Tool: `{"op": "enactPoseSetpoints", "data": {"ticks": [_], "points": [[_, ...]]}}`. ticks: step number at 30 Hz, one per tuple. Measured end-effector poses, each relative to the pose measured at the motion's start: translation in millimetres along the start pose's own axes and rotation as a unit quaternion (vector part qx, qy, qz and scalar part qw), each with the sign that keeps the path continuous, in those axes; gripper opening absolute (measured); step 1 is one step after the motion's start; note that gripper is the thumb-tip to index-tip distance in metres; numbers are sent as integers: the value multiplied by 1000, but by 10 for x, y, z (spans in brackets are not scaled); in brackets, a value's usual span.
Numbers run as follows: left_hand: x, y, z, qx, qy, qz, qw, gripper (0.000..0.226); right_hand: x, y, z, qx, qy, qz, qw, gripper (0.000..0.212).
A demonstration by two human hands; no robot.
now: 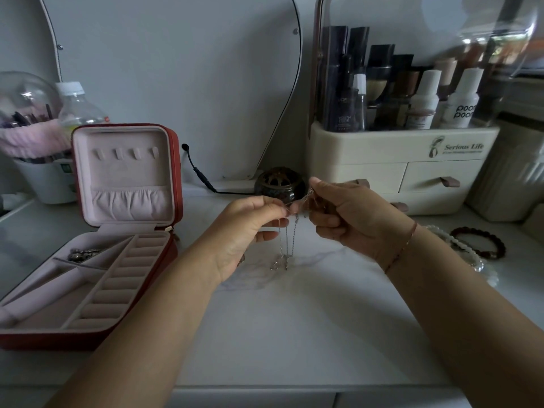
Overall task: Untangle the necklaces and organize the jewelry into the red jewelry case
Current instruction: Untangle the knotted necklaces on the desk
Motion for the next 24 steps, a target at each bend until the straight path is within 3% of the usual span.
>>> {"op": "enactPoseSetpoints", "data": {"ticks": [7,18,24], "points": [[-6,-40,-15,-94,38,-2,995,17,0,-3,-13,0,15,-10,1000,31],[-12,-112,55,-326,55,-11,944,11,44,50,121,-80,-42,47,995,30],[-28,-97,58,-242,40,11,969,11,35,123,157,-71,-67,87,991,29]]}}
Point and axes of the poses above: each hand's wrist, its own x-axis towards the middle knuckle, its own z-axis out of the back of the hand, y = z × x, the point moved 4 cm from there along x, towards the middle knuckle, and after that the axes turned 4 degrees about z, right-handed, at the moved point
